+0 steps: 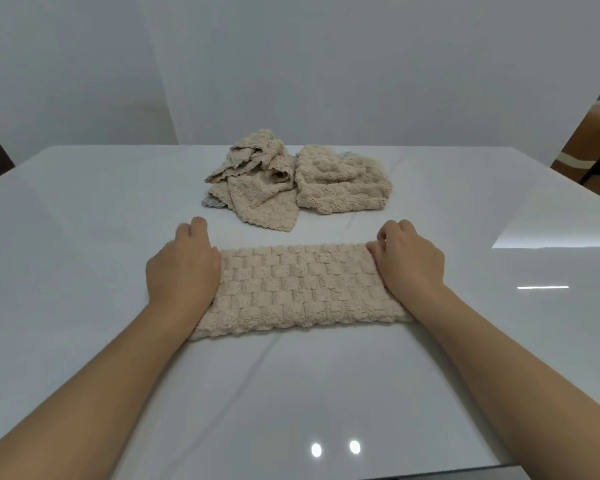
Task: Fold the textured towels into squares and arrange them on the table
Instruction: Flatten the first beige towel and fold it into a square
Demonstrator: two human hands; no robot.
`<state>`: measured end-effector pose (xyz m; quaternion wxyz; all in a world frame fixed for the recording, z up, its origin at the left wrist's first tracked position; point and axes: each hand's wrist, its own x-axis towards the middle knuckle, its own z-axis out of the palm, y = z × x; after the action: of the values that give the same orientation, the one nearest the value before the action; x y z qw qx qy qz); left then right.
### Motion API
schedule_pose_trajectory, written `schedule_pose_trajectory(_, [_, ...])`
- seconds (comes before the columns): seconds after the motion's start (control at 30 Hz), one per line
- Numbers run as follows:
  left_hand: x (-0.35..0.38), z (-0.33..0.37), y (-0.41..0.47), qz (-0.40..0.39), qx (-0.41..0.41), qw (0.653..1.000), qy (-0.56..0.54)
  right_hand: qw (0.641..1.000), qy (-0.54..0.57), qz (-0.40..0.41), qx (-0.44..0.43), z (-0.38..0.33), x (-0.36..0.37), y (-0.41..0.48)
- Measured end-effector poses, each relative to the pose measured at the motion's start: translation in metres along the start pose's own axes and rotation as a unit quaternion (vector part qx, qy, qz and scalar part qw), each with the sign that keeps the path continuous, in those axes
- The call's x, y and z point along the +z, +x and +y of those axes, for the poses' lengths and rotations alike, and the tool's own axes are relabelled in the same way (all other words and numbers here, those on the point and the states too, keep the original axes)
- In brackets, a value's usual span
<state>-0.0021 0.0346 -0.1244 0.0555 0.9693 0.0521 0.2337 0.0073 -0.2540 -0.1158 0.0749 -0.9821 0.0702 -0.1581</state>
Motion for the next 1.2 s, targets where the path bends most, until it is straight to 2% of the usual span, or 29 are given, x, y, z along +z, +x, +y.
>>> schedule_pose_trajectory(0.07, [-0.003,0.002,0.003,0.021,0.035,0.999,-0.007,1.0,0.003,0.016,-0.022,0.001,-0.005,0.002])
schedule_pose_trajectory(0.13, [-0.014,0.015,0.0,0.02,0.085,0.995,-0.049,0.996,0.053,0.022,-0.065,-0.005,-0.015,-0.003])
schedule_pose_trajectory(0.2, [-0.026,0.039,-0.012,-0.058,0.132,0.985,-0.096,0.985,0.102,-0.051,-0.129,-0.019,-0.022,-0.017])
schedule_pose_trajectory(0.3, [-0.023,0.066,-0.031,-0.187,0.186,0.96,-0.089,0.959,0.059,-0.183,-0.208,-0.037,-0.012,-0.038])
schedule_pose_trajectory(0.4, [-0.008,0.068,-0.034,-0.245,0.183,0.951,-0.048,0.952,0.014,-0.223,-0.21,-0.036,0.0,-0.039])
schedule_pose_trajectory(0.7, [-0.007,0.025,-0.03,-0.246,0.095,0.964,-0.022,0.956,0.018,-0.225,-0.189,-0.04,-0.006,-0.039])
schedule_pose_trajectory(0.9, [-0.007,0.028,-0.031,-0.239,0.093,0.966,-0.027,0.948,0.033,-0.206,-0.24,-0.072,0.002,-0.05])
schedule_pose_trajectory(1.2, [-0.009,0.026,-0.032,-0.245,0.097,0.964,-0.032,0.966,0.003,-0.21,-0.148,-0.018,-0.001,-0.038])
